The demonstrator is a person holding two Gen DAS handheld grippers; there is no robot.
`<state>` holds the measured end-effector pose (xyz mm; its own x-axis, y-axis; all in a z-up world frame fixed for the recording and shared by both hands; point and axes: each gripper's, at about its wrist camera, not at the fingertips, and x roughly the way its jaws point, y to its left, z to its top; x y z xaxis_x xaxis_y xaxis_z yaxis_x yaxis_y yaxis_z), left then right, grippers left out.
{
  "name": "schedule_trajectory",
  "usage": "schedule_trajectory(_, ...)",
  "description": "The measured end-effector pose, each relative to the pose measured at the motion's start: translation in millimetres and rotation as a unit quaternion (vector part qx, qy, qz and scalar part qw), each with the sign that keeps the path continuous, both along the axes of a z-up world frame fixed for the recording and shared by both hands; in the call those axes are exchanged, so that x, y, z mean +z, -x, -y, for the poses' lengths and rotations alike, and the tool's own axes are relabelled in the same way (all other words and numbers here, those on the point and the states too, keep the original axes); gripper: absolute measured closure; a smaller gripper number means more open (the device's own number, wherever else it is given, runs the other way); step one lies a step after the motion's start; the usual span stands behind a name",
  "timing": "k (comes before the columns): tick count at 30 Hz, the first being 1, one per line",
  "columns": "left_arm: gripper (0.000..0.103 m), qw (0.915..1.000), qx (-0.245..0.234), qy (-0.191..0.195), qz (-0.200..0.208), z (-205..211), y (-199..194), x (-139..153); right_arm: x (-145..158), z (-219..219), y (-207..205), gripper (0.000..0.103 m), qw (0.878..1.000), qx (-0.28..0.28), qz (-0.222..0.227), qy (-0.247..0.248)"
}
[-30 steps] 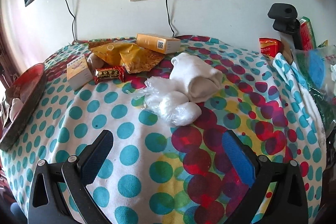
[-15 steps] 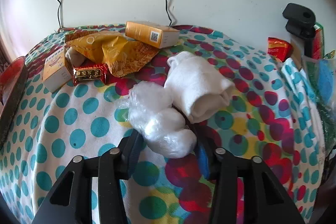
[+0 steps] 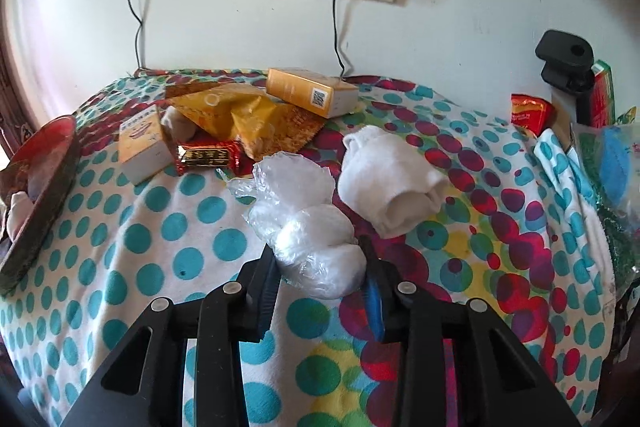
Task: Organize objects
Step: 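Grasp the clear plastic bag bundle with the right gripper and lift it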
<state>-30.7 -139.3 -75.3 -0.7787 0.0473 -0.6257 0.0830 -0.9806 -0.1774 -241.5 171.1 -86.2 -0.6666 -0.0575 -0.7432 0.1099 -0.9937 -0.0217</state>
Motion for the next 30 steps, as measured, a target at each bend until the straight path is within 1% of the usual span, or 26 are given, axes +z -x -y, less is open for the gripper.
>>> schedule_trajectory(2, 0.031, 1.0, 0.004, 0.006, -0.002, -1.2, -1.0, 2.1, 2.4, 0.7, -1.6, 0.069, 1.0, 0.001, 0.0, 0.003)
schedule_trajectory(4, 0.031, 0.9996, 0.002, 0.027, -0.009, -5.7, -2.8, 4.4, 6.6, 3.6, -5.9, 0.069, 1.0, 0.007, -0.005, 0.002)
schedule_trajectory(5, 0.031, 0.9995, 0.001, 0.031, -0.008, -7.1, -2.8, 4.4, 10.3, 8.1, -8.8, 0.069, 1.0, 0.015, -0.008, -0.003)
schedule_trajectory(8, 0.031, 0.9998, 0.0, 0.019, -0.003, -6.4, -3.4, 4.1, 21.0, 24.6, -17.8, 0.069, 0.999, 0.037, -0.017, -0.014)
schedule_trajectory(11, 0.031, 0.9996, 0.003, 0.026, -0.004, -5.7, -5.3, 5.8, 32.9, 44.1, -26.3, 0.069, 0.998, 0.06, -0.027, -0.016)
schedule_trajectory(14, 0.031, 0.9999, 0.011, 0.004, -0.002, 1.8, -8.2, 8.2, 46.0, 73.8, -38.1, 0.069, 0.995, 0.096, -0.036, -0.018)
schedule_trajectory(15, 0.031, 0.9999, 0.017, -0.004, -0.001, 4.7, -9.6, 8.8, 50.3, 85.0, -42.4, 0.069, 0.993, 0.109, -0.039, -0.02)
schedule_trajectory(17, 0.031, 0.9997, 0.021, -0.008, -0.001, 7.2, -11.6, 10.1, 57.6, 106.6, -50.9, 0.069, 0.99, 0.134, -0.046, -0.025)
schedule_trajectory(21, 0.031, 0.9995, 0.03, 0.006, -0.003, 10.2, -17.4, 13.7, 66.7, 150.2, -65.5, 0.069, 0.982, 0.181, -0.051, -0.018)
schedule_trajectory(24, 0.031, 0.9994, 0.033, 0.009, -0.004, 14.2, -22.1, 15.6, 66.6, 182.9, -74.2, 0.069, 0.975, 0.217, -0.047, -0.021)
schedule_trajectory(30, 0.031, 0.9985, 0.053, -0.005, 0.005, 32.1, -27.8, 15.5, 54.9, 243.8, -90.8, 0.069, 0.959, 0.279, -0.034, -0.026)
